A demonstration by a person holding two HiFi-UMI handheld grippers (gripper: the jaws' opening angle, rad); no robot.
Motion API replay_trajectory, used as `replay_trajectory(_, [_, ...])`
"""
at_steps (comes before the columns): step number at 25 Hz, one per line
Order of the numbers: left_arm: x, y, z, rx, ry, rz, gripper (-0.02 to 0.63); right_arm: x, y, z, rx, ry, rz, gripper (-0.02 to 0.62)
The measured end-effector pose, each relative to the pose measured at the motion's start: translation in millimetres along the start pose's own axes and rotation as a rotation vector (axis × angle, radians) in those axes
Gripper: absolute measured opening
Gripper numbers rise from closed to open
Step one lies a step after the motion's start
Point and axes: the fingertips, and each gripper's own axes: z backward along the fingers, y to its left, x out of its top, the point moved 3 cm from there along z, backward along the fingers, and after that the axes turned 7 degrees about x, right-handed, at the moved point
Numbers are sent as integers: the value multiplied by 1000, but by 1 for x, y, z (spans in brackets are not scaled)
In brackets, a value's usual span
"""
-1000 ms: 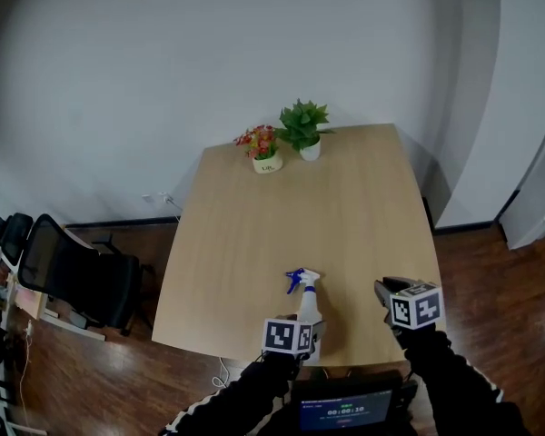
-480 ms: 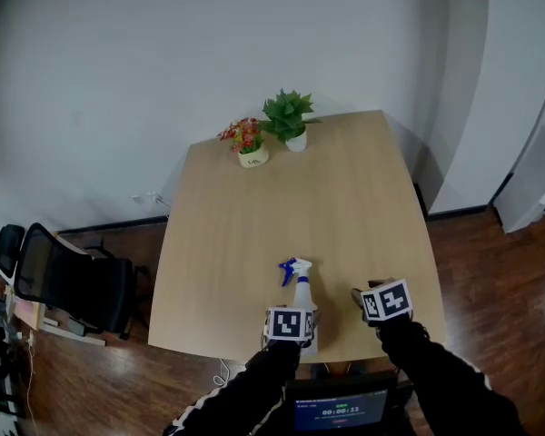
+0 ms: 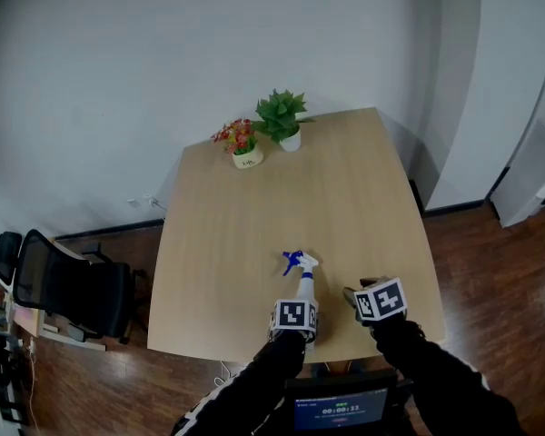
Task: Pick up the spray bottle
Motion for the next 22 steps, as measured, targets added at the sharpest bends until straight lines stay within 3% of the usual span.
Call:
replay_trajectory(9, [-3, 6, -4, -5, -47, -8, 408, -4, 0, 1, 2, -1, -14, 184])
replay_trajectory(14, [0, 6, 12, -39, -133, 15, 407, -4, 3, 5, 6, -29, -32, 184])
replay_trajectory(18, [22, 5, 62, -97, -352, -26, 407, 10, 22, 26, 23, -107, 3, 184])
replay_trajectory(22, [36, 12, 129, -152, -580, -32, 407, 38, 53, 65, 62, -273, 20, 183])
